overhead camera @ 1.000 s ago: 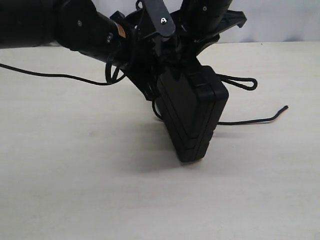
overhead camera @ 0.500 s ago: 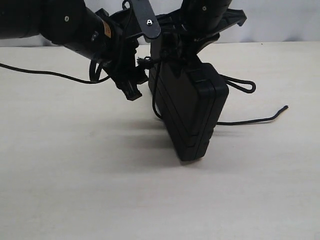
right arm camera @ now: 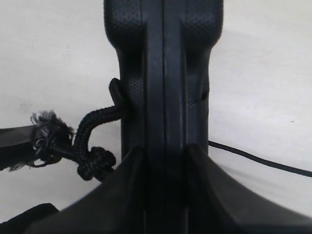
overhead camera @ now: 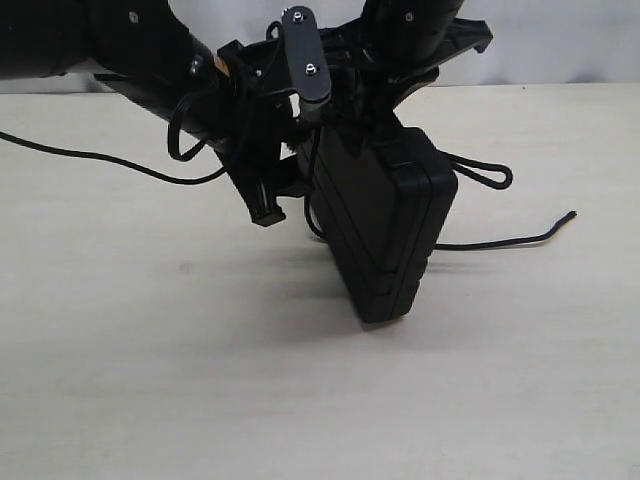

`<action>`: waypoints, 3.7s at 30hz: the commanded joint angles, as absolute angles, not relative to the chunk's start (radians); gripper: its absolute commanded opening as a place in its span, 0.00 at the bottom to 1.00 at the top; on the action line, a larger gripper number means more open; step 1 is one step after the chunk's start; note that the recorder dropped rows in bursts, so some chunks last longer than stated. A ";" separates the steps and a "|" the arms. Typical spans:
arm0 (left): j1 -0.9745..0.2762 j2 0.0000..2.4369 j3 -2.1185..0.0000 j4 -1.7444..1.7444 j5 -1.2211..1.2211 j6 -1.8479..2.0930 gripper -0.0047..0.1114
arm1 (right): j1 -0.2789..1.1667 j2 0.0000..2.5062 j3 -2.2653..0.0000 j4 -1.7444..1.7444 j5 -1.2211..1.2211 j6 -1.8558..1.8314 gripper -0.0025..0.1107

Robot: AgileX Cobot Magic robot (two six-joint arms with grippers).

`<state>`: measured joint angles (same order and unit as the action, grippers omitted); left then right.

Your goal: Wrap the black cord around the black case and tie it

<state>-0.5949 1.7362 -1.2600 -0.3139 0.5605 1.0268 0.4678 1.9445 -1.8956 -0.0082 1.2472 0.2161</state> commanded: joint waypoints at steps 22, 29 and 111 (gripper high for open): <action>-0.605 1.742 -1.258 -0.458 0.568 1.101 0.32 | 0.468 1.922 -1.905 0.015 1.221 0.199 0.06; -0.605 1.742 -1.258 -0.473 0.605 1.103 0.07 | 0.468 1.922 -1.905 0.015 1.221 0.199 0.06; -0.605 1.744 -1.258 -0.764 0.593 1.495 0.09 | 0.468 1.922 -1.905 0.037 1.221 0.164 0.29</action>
